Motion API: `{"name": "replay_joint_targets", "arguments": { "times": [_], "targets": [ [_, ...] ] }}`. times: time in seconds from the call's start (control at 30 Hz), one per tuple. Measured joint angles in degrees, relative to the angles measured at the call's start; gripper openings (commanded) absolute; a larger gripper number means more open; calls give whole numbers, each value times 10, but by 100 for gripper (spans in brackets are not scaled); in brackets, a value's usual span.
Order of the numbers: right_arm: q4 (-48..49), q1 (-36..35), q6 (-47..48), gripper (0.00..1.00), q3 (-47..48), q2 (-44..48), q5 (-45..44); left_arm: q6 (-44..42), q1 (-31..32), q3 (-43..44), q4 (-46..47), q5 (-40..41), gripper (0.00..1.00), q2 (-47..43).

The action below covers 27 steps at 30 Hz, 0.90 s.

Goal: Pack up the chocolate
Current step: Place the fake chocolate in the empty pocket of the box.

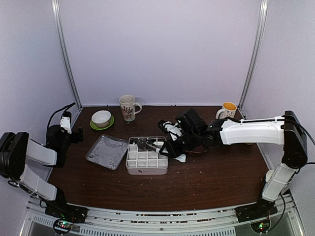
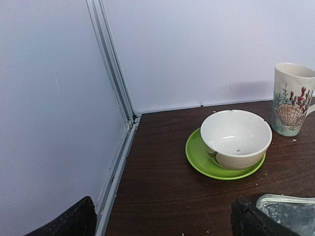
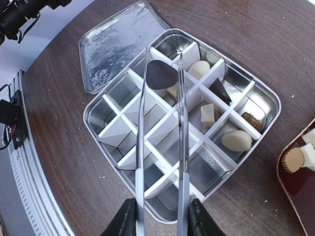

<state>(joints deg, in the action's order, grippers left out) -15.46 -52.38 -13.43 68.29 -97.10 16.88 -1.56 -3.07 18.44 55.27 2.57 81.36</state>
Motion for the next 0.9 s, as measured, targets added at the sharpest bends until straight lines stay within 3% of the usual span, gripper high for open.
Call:
{"name": "replay_joint_targets", "arguments": {
  "times": [0.5,0.9],
  "targets": [
    [7,-11,1,21,34,-36,1,0,0,0,0,0,98,0],
    [15,-20,1,34,48,-58,-5,0,0,0,0,0,98,0]
  ]
}}
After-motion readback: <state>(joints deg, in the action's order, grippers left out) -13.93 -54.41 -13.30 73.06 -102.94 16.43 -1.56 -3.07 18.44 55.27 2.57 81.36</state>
